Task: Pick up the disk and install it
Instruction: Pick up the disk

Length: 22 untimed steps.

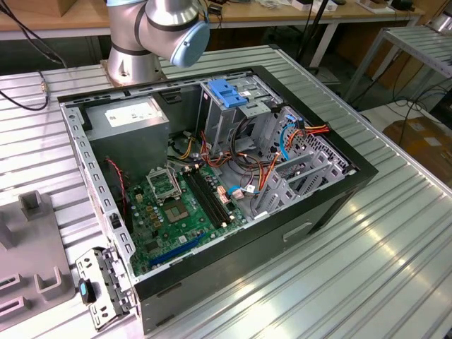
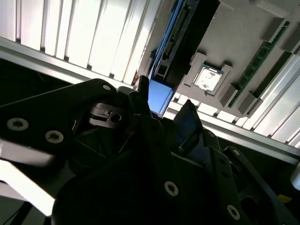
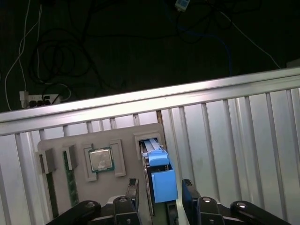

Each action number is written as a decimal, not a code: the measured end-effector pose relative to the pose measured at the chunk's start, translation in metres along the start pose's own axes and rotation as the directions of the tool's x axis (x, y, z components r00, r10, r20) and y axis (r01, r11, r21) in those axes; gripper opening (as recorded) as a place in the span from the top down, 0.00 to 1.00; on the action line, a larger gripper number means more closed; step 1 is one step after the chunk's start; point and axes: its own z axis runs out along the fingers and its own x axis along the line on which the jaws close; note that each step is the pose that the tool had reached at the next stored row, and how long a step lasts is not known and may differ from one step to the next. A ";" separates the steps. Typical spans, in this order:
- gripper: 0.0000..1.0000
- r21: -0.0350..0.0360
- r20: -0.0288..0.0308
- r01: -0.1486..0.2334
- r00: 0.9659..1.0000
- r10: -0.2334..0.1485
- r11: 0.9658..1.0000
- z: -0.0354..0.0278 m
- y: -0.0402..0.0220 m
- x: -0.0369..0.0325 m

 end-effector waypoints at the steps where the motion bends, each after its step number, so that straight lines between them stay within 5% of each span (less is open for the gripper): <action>1: 0.50 0.000 0.000 0.000 1.000 0.000 1.000 0.0016 0.0001 0.0001; 11: 0.50 -0.002 0.002 0.000 1.000 0.000 1.000 0.0178 0.0025 0.0009; 15: 0.50 -0.011 0.001 -0.001 1.000 0.001 1.000 0.0306 0.0028 0.0013; 22: 0.50 -0.012 -0.004 0.000 1.000 0.000 1.000 0.0339 0.0021 -0.0008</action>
